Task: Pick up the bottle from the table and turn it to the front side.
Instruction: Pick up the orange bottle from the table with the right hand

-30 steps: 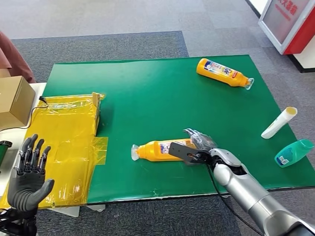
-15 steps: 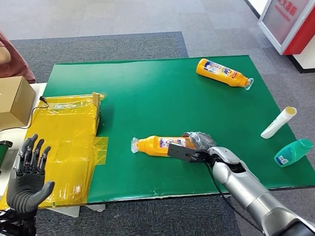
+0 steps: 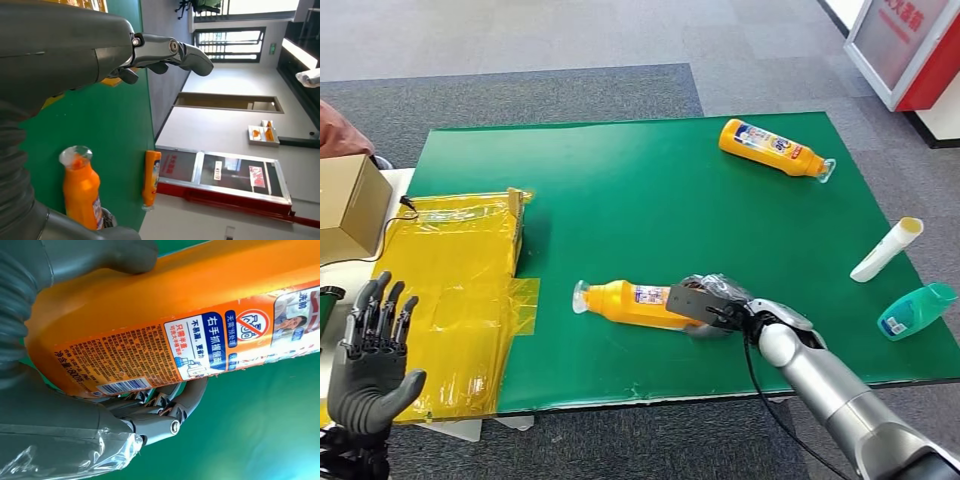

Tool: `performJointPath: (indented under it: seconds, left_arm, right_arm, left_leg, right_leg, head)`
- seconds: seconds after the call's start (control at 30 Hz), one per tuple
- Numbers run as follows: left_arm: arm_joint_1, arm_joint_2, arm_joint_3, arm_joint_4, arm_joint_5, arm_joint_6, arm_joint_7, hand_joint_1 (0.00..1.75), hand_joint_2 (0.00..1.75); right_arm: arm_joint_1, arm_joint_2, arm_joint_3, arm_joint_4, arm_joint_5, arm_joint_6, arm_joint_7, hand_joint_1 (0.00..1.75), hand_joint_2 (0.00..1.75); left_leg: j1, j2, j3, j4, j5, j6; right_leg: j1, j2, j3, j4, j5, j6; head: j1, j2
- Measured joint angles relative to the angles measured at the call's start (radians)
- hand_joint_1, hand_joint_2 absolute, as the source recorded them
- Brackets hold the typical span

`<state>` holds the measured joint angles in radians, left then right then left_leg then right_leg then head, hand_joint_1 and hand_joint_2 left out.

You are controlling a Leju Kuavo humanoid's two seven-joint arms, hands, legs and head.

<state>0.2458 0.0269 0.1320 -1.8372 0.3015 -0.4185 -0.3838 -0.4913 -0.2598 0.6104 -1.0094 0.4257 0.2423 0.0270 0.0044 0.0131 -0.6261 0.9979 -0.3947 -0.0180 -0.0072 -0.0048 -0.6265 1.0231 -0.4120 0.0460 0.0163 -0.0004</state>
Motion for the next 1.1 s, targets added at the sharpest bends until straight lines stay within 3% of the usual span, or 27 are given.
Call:
performJointPath:
  seconds: [0.2,0.4,0.6,0.9,1.1]
  left_arm:
    - [-0.003,0.014,0.000,0.000,0.022,0.000,-0.007,0.00,1.75]
    - [-0.006,0.026,0.000,0.001,0.040,-0.001,-0.013,0.00,1.75]
    - [-0.008,0.031,0.001,0.007,0.092,-0.032,-0.022,0.00,1.75]
    - [-0.075,0.037,0.001,0.069,0.203,-0.013,0.033,0.00,1.75]
    - [-0.135,0.053,-0.018,0.120,0.239,-0.061,0.056,0.00,1.75]
  right_arm:
    - [0.048,-0.017,-0.089,-0.054,-0.240,0.031,-0.055,1.75,1.75]
    - [0.082,-0.034,-0.168,-0.118,-0.394,0.042,-0.096,1.75,1.75]
    - [0.134,-0.039,-0.245,-0.188,-0.544,0.079,-0.197,1.75,1.75]
    - [0.179,0.034,-0.301,-0.276,-0.654,0.119,-0.296,1.75,1.75]
    - [0.194,0.088,-0.312,-0.314,-0.697,0.184,-0.365,1.75,1.75]
  left_leg:
    - [0.000,0.000,0.000,0.000,0.000,0.000]
    - [0.000,0.000,-0.001,0.000,0.000,0.000]
    - [0.000,0.000,-0.001,0.000,0.000,0.000]
    - [0.000,0.000,-0.001,0.000,0.000,0.000]
    - [0.000,0.000,-0.001,0.000,0.000,0.000]
  right_leg:
    - [0.000,0.000,0.000,0.000,0.000,0.000]
    - [0.000,0.000,0.000,0.000,0.000,0.000]
    - [0.000,0.000,-0.001,0.000,0.000,0.000]
    - [0.000,0.000,-0.001,0.000,0.000,0.000]
    - [0.000,0.000,-0.001,0.000,0.000,0.000]
  head:
    - [0.000,0.000]
    - [0.000,0.000]
    - [0.000,0.000]
    - [0.000,0.000]
    - [0.000,0.000]
